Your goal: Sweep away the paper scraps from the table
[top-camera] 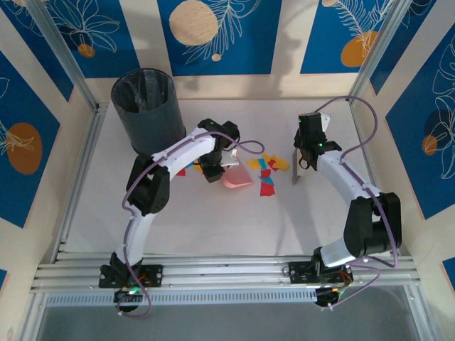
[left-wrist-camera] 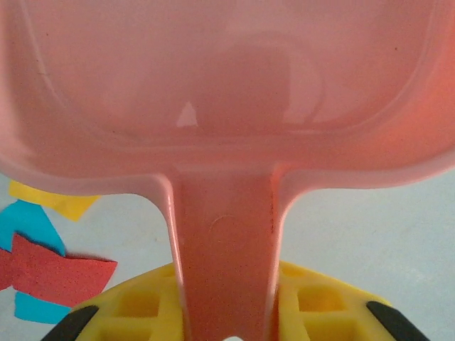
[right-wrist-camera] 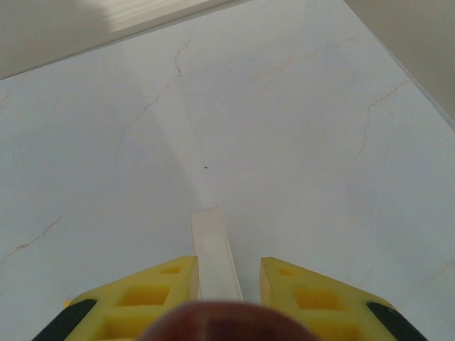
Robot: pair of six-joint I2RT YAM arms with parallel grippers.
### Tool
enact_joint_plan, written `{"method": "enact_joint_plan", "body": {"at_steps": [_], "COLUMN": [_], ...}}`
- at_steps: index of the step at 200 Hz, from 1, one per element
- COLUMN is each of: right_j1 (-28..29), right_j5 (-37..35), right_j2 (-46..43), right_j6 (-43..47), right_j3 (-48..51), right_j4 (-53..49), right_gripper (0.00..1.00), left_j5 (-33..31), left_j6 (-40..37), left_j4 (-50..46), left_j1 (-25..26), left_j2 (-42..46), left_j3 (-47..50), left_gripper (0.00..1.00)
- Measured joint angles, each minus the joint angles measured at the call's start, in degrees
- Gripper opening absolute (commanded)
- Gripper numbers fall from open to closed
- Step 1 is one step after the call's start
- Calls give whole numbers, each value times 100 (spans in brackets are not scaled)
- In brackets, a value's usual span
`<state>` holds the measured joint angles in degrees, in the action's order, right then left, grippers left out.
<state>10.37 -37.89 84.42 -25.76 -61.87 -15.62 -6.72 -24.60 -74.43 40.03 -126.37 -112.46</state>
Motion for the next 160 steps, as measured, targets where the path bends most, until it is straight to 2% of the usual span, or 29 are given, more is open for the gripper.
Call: {"method": "enact_joint_plan", "body": {"at_steps": [80,160], "right_j1": [31,476], "right_j5": [470,1272], "right_j2": [326,686], "right_j6": [245,1060], "right_j3": [-251,-505], "right_j4": [210,452], "right_gripper": [0,0], "left_j5": [68,223], "left_j6": [-120,-291], "left_j4": [-249,-323], "left_j1": [0,0], "left_j2": [-326,-769], "left_j3": [-463,-1003], "left_gripper": [0,0]}}
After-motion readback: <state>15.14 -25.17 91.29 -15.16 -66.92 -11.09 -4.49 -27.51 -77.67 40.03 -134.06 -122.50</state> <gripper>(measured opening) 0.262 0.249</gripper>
